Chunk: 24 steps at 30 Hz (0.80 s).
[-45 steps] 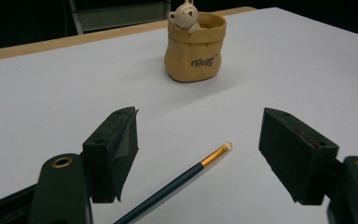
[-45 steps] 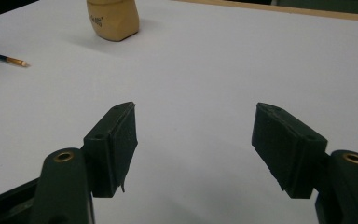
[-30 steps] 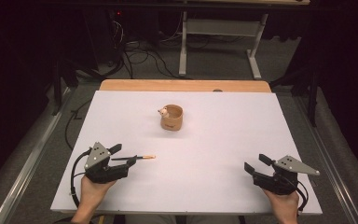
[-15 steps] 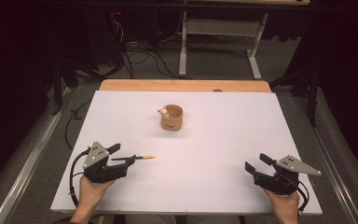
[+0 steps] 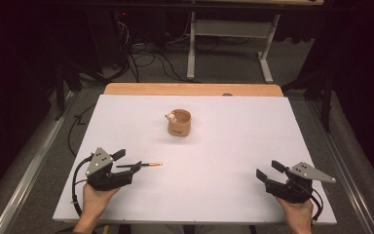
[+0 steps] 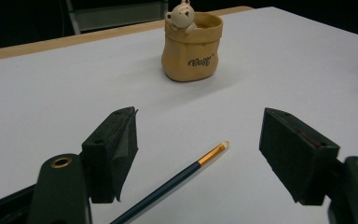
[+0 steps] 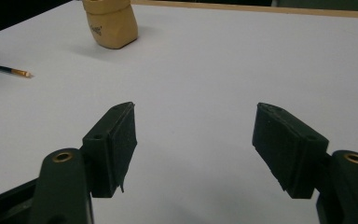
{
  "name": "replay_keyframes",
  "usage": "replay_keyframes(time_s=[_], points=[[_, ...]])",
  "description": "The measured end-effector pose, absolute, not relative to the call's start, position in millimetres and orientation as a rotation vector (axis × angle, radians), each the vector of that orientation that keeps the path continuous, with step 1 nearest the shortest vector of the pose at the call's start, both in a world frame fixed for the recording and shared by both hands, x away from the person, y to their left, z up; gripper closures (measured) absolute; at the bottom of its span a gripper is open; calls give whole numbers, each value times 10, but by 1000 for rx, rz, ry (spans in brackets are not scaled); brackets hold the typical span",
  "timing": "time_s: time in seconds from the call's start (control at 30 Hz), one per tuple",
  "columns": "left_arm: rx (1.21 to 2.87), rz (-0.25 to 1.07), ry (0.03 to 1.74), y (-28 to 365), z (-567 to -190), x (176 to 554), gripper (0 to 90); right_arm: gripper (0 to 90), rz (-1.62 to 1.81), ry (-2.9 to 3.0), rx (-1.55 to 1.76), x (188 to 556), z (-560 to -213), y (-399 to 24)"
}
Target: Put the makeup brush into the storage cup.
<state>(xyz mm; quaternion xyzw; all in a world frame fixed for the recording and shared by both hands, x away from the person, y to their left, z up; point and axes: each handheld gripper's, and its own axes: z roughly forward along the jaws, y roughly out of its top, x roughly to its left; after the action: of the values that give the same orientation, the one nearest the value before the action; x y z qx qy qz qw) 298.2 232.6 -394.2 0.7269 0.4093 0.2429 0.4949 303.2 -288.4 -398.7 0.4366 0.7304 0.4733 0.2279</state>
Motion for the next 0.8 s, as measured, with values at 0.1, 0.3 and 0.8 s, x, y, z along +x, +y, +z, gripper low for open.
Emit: replay_keyframes(time_s=[0.1, 0.3, 0.8], points=[[1753, 585, 996, 2323, -3934, 2981, 281, 324, 1307, 2010, 1201, 3030, -3984, -2895], [1747, 585, 996, 2323, -3907, 2987, 279, 327, 1304, 2005, 1194, 3036, -3984, -2893], [1751, 571, 988, 2272, -3796, 3006, 263, 330, 1298, 2029, 1183, 3058, -3986, -2853]])
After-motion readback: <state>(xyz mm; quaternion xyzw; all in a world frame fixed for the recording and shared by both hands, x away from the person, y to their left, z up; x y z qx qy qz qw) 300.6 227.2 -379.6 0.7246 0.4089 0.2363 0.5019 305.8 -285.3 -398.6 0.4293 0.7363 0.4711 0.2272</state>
